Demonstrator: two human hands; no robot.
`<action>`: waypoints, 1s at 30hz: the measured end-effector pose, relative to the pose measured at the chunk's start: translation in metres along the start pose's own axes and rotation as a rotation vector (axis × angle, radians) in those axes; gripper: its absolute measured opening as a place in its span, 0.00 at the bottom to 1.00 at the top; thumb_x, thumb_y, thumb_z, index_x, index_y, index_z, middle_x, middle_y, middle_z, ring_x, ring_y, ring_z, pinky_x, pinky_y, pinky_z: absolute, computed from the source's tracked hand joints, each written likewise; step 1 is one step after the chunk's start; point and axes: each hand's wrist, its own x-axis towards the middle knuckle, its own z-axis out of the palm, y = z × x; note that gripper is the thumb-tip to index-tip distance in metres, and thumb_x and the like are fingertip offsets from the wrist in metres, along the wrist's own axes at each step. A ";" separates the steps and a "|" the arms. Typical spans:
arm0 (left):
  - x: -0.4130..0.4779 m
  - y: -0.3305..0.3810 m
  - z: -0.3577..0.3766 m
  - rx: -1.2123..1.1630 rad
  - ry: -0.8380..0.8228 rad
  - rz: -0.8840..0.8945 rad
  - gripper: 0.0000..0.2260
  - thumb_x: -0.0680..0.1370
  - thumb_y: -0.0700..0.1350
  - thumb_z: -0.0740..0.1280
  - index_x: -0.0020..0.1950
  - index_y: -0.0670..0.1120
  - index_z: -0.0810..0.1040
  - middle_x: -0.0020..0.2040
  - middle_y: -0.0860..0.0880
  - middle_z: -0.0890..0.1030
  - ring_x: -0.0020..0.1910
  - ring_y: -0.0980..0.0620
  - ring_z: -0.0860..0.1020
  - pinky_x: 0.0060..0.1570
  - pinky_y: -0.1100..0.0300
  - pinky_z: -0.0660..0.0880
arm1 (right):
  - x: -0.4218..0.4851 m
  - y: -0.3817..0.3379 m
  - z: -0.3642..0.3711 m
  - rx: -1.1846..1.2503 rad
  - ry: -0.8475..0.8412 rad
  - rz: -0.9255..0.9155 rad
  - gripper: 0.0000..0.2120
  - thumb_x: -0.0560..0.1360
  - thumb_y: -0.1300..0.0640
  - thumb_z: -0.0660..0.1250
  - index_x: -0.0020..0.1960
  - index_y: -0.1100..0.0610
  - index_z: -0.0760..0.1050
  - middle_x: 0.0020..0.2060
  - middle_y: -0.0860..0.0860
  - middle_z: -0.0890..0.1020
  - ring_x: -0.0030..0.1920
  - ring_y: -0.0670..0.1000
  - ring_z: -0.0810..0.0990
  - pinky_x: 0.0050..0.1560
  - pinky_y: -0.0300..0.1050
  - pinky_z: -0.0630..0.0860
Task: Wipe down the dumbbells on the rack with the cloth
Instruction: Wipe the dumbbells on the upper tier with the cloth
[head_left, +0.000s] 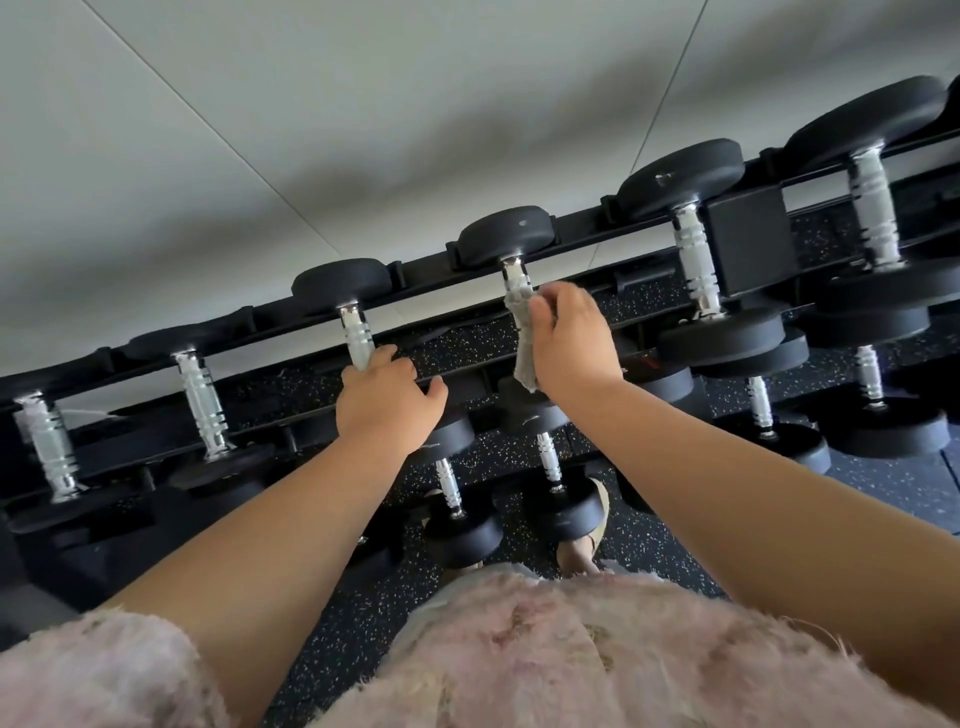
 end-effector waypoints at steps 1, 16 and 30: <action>-0.002 -0.003 0.000 -0.004 0.018 0.013 0.24 0.81 0.65 0.60 0.67 0.52 0.81 0.81 0.57 0.66 0.67 0.41 0.71 0.55 0.50 0.78 | 0.005 -0.004 0.002 0.006 -0.008 0.028 0.17 0.86 0.46 0.56 0.67 0.54 0.72 0.62 0.50 0.76 0.56 0.46 0.75 0.61 0.50 0.76; 0.001 -0.011 0.010 -0.044 0.219 0.052 0.25 0.78 0.60 0.63 0.74 0.52 0.72 0.87 0.51 0.47 0.72 0.39 0.71 0.67 0.42 0.74 | 0.029 -0.003 0.010 -0.423 -0.256 0.108 0.19 0.83 0.42 0.63 0.63 0.57 0.73 0.52 0.54 0.81 0.48 0.54 0.82 0.49 0.52 0.82; -0.001 -0.008 0.008 -0.036 0.181 0.029 0.24 0.78 0.61 0.63 0.71 0.53 0.76 0.87 0.55 0.47 0.71 0.42 0.70 0.54 0.48 0.80 | 0.023 0.017 -0.010 -0.382 -0.635 -0.058 0.47 0.81 0.51 0.64 0.82 0.49 0.30 0.78 0.55 0.63 0.67 0.59 0.75 0.65 0.57 0.76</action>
